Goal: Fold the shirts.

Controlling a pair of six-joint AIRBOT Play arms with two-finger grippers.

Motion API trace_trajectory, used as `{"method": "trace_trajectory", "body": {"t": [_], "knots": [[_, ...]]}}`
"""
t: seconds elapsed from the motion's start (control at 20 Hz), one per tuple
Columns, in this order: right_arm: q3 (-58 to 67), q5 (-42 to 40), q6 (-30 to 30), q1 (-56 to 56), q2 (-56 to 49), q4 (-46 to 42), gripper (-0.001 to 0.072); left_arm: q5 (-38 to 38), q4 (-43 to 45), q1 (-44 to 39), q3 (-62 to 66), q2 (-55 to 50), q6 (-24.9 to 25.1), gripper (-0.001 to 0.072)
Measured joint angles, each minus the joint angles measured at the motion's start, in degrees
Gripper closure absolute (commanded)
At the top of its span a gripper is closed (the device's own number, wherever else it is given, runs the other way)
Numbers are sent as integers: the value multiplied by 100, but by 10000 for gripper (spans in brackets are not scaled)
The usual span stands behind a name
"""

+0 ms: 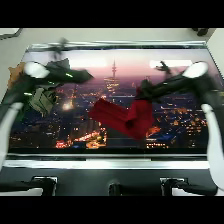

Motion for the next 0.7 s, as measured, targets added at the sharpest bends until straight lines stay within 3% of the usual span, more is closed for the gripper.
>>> {"method": "trace_trajectory", "body": {"t": [0.2,0.25,0.3,0.35,0.55,0.7], "knots": [[0,-1049,-122,682,-1134,949,645,-166,402,892,-2,1073,-105,681],[0,-1300,-157,817,-1381,1246,484,-216,435,994,0,1257,-107,681],[0,-1521,-201,929,-1578,1537,214,-286,474,1073,-4,1410,-116,681],[0,-1707,-271,1034,-1744,1843,110,-348,527,1110,-11,1508,-127,681],[2,-1985,-745,1115,-1912,2597,111,-474,575,1082,-76,1687,-129,681],[7,-1576,-872,699,-1558,2201,109,-490,647,1071,-164,1727,-125,681]]}}
